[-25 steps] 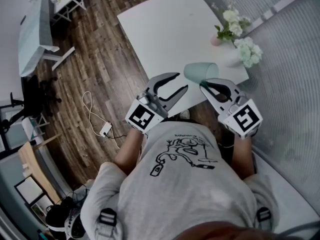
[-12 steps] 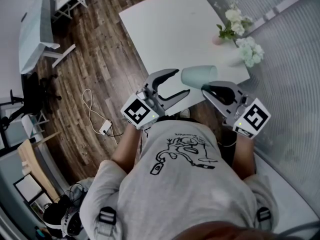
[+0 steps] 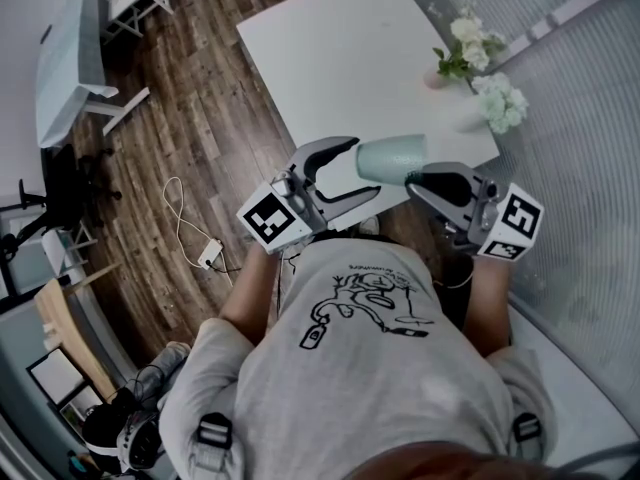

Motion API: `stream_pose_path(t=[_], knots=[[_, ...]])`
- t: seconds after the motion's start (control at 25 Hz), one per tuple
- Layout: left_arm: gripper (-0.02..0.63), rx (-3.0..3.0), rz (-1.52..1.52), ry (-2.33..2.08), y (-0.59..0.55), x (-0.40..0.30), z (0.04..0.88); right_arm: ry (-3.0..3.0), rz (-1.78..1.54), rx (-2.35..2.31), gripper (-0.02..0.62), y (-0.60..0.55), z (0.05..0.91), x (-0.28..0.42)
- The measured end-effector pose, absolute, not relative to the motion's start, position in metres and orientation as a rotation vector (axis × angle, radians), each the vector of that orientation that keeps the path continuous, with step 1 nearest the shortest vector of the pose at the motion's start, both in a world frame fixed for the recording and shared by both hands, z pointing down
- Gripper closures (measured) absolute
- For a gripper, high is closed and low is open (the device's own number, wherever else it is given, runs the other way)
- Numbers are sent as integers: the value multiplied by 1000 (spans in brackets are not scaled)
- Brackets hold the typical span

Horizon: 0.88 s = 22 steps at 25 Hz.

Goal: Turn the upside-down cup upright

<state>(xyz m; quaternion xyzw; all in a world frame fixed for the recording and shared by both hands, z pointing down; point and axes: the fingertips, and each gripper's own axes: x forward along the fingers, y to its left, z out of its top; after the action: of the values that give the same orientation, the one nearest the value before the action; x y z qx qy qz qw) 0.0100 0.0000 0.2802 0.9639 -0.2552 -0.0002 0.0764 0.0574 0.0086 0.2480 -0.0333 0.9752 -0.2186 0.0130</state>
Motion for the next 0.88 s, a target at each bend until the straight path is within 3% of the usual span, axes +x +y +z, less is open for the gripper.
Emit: stream_pose_path(t=[0.88], knots=[[299, 2936, -138, -579, 9, 18, 264, 2677, -1004, 212, 546, 8, 245, 64]])
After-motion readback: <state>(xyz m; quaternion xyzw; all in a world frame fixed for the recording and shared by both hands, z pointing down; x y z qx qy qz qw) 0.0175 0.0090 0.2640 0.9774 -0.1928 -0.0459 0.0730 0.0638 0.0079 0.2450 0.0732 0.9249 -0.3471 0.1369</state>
